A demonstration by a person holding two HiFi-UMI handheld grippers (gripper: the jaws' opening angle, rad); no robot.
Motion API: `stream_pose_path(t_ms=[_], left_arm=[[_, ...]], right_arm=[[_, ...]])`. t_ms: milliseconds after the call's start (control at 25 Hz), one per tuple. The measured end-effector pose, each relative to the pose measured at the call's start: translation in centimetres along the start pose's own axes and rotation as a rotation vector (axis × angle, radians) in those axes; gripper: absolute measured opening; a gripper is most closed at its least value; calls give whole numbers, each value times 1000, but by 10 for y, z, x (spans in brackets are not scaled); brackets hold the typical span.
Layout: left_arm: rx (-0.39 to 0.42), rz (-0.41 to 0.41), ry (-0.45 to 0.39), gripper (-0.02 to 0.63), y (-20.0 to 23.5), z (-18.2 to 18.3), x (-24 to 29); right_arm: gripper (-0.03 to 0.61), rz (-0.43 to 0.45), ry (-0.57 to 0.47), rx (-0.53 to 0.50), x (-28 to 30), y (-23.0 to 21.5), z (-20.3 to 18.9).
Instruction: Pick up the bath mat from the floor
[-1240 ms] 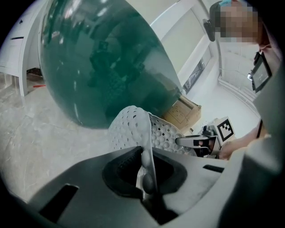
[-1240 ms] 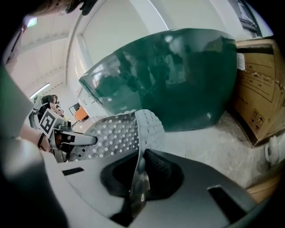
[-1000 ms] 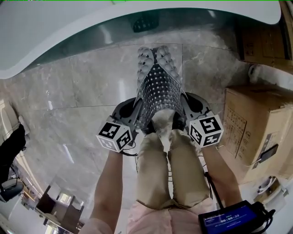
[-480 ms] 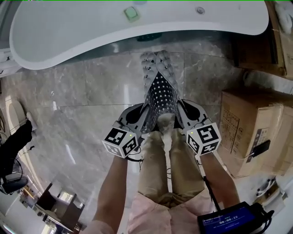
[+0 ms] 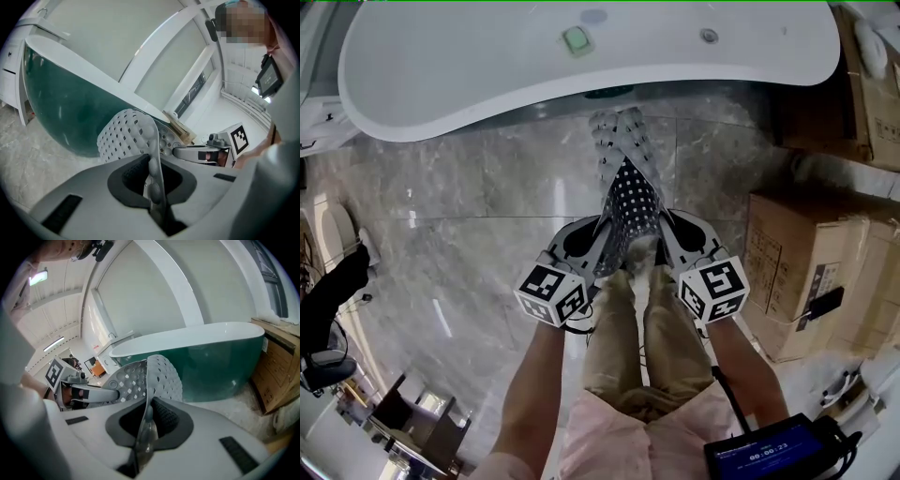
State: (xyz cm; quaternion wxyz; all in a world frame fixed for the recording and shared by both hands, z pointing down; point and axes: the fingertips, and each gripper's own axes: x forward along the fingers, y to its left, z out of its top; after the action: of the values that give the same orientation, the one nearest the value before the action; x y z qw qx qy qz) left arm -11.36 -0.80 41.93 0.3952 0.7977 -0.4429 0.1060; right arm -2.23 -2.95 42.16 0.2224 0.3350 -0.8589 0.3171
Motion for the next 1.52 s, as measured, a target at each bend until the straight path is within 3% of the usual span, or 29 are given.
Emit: stream_pose_path(t_ms=[480, 1040, 1520], left_arm=[[10, -2, -11, 38, -37, 34, -49], [45, -49, -53, 38, -95, 92, -144], [160, -38, -141, 38, -147, 143, -206]], right_arm=[[28, 23, -4, -17, -40, 45, 38], [28, 7, -49, -20, -121, 116, 99], [28, -26, -153, -62, -198, 127, 149]])
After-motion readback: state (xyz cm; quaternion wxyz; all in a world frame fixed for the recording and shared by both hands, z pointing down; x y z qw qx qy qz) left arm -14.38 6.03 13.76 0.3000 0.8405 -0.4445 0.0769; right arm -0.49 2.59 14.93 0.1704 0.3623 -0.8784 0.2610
